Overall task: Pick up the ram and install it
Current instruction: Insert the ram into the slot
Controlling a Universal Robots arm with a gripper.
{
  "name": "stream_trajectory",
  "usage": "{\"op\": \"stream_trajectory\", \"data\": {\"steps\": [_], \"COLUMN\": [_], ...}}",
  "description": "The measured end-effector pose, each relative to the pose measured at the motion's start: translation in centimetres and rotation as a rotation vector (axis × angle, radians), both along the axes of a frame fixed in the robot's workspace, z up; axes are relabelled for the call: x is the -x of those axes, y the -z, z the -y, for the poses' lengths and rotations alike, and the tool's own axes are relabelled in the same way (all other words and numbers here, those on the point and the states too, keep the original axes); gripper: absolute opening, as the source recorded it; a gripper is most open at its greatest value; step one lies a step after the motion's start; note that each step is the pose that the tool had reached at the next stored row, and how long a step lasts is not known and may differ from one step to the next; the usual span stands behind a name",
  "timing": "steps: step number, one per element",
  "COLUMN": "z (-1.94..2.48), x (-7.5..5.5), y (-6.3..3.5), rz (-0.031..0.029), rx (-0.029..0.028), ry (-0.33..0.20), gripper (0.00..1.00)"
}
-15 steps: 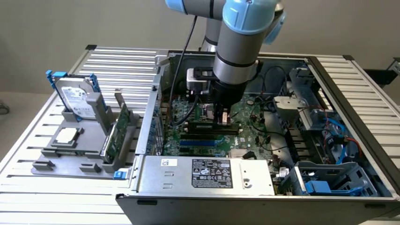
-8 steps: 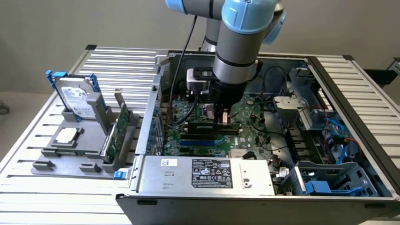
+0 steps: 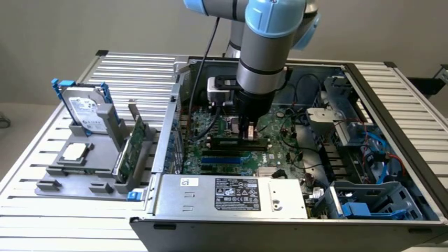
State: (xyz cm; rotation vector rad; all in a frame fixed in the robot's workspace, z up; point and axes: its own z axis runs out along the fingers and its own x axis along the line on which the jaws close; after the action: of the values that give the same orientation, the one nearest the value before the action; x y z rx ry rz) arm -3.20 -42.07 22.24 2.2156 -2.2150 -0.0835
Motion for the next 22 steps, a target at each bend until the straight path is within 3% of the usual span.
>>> {"op": "stream_trajectory", "data": {"steps": [22], "z": [-0.11], "x": [-0.05], "y": [0.01], "rz": [0.0003], "rx": [0.0069], "ry": [0.000], "gripper": [0.14]}}
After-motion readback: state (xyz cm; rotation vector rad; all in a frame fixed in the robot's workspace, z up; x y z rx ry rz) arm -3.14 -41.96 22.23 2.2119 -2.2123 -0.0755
